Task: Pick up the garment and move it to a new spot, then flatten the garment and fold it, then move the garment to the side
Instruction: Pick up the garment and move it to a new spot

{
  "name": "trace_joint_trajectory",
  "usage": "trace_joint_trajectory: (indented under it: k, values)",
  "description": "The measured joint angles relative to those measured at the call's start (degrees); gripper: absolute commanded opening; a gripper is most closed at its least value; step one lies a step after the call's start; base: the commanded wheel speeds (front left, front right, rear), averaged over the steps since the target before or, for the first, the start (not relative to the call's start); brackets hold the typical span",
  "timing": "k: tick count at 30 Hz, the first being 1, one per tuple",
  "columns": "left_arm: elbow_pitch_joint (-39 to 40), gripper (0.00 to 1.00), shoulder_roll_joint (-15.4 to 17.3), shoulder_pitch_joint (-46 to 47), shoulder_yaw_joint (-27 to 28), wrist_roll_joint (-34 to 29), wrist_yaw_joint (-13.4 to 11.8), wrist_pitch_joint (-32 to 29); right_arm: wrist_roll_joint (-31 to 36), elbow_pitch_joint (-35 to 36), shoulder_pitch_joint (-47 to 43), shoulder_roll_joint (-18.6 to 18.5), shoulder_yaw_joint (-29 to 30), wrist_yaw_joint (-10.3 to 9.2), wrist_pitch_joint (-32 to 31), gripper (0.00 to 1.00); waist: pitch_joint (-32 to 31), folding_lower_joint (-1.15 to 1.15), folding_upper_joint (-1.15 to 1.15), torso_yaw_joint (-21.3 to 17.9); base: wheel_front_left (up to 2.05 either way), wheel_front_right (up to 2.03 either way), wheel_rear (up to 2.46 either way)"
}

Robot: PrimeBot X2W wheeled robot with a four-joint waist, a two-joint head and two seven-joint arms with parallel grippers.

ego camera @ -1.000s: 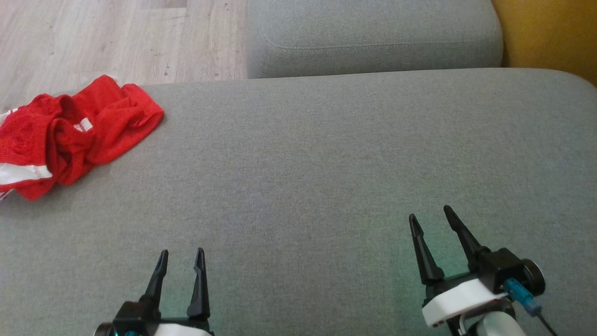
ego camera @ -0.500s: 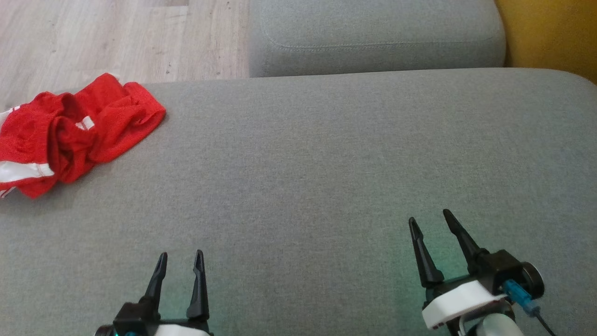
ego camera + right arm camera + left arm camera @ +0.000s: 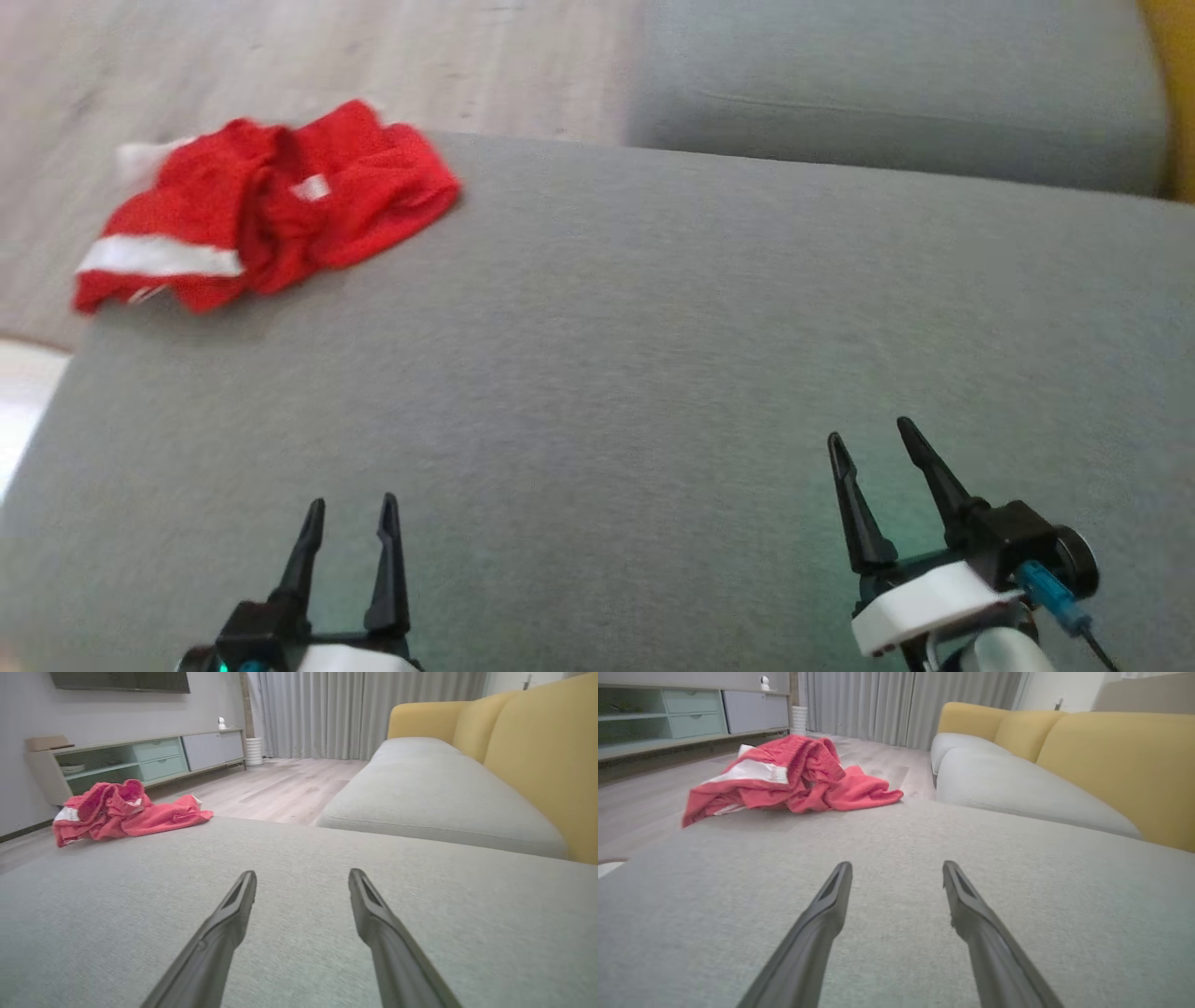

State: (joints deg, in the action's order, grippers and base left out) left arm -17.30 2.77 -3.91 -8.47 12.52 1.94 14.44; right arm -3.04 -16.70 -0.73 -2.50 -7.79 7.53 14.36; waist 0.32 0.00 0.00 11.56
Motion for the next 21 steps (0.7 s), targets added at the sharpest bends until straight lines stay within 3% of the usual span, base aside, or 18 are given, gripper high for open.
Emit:
trace_joint_trajectory:
  k: [13,21]
  values:
    - [1.1,1.0,0.2,-0.1,1.7,-0.3,0.0,0.0,0.0,0.2,0.1,0.0,-1.5,0.0,0.0,1.0,0.6,0.0,0.0,14.2,0.0,0.0,0.0]
    - [2.1,1.0,0.2,-0.3,3.1,-0.2,-0.3,0.0,0.1,0.3,0.2,0.0,-2.3,0.0,0.0,1.0,1.3,0.0,0.0,15.9,0.0,0.0,0.0]
